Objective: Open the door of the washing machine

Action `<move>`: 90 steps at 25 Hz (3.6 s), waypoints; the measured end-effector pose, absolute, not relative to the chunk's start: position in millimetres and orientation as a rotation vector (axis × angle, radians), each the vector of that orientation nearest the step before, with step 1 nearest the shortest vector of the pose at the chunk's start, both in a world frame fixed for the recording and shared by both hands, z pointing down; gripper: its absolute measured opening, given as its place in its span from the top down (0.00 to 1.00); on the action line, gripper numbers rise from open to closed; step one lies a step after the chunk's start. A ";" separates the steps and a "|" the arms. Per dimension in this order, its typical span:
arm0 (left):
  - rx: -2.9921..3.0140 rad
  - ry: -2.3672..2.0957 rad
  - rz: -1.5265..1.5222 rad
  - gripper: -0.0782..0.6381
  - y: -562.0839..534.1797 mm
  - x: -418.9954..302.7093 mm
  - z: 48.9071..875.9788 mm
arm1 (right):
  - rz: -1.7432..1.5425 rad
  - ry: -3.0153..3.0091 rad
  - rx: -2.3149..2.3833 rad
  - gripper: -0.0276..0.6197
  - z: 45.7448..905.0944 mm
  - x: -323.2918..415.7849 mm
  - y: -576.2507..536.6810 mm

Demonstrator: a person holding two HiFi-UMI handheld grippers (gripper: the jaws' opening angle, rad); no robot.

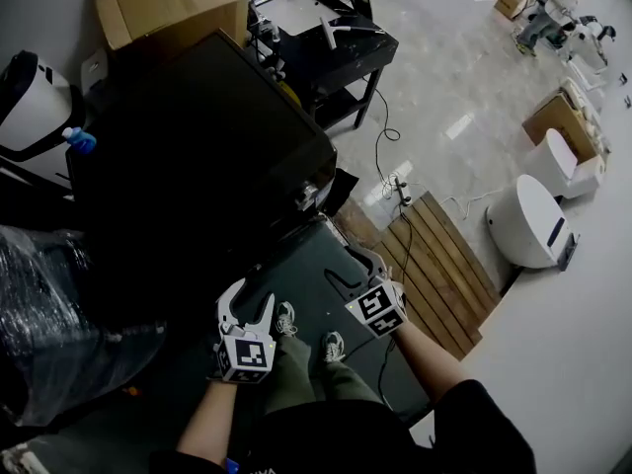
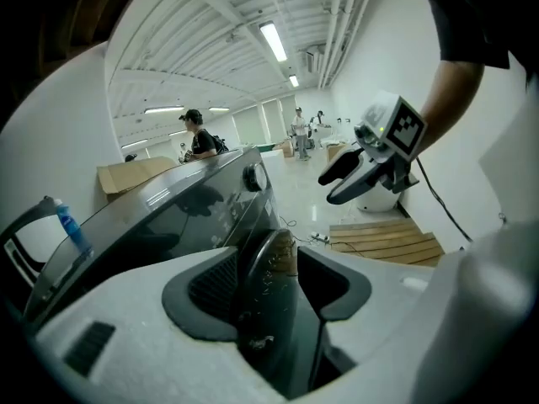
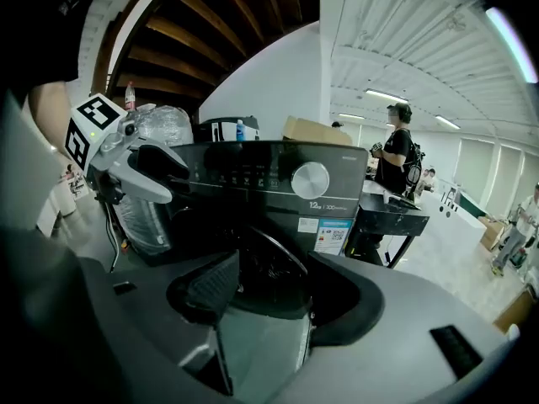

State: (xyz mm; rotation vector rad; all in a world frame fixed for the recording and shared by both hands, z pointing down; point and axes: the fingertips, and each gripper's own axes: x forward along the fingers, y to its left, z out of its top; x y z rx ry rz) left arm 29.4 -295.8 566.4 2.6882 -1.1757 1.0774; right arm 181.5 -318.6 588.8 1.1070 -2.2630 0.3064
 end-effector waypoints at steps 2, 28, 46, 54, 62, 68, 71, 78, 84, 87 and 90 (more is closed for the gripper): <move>2.683 -1.171 1.102 0.59 -307.7 27.4 577.9 | 0.288 -2.247 1.064 0.56 604.0 177.5 -335.8; 2.577 -1.176 1.280 0.59 -354.2 23.5 659.8 | -0.028 -2.111 0.413 0.63 737.6 129.6 -419.3; 2.545 -1.160 1.299 0.71 -343.9 31.5 659.3 | 0.006 -2.091 0.470 0.69 739.6 145.3 -398.3; 2.706 -0.995 1.373 0.63 -240.4 45.3 662.2 | 0.156 -2.157 0.502 0.75 749.3 166.8 -240.7; 2.372 -1.326 1.299 0.53 -198.3 25.1 665.3 | 0.470 -2.223 0.570 0.49 736.3 167.9 -160.6; 2.196 -1.372 1.172 0.52 -153.9 12.0 661.8 | 0.634 -2.324 0.774 0.49 681.7 182.3 -126.5; 2.093 -1.353 1.058 0.52 -128.6 4.2 662.3 | 0.662 -2.344 0.863 0.51 657.7 187.2 -119.9; 2.027 -1.294 0.971 0.52 -79.8 -27.0 668.9 | 0.665 -2.360 0.972 0.52 626.7 165.4 -101.5; 2.038 -1.248 0.921 0.52 -40.5 -65.2 669.1 | 0.628 -2.366 1.037 0.52 596.3 115.7 -77.9; 2.052 -1.245 0.884 0.52 -26.6 -87.4 668.3 | 0.604 -2.371 1.068 0.52 584.6 86.8 -68.4; 2.059 -1.240 0.855 0.52 -12.0 -109.7 668.4 | 0.605 -2.383 1.085 0.52 577.2 56.4 -52.1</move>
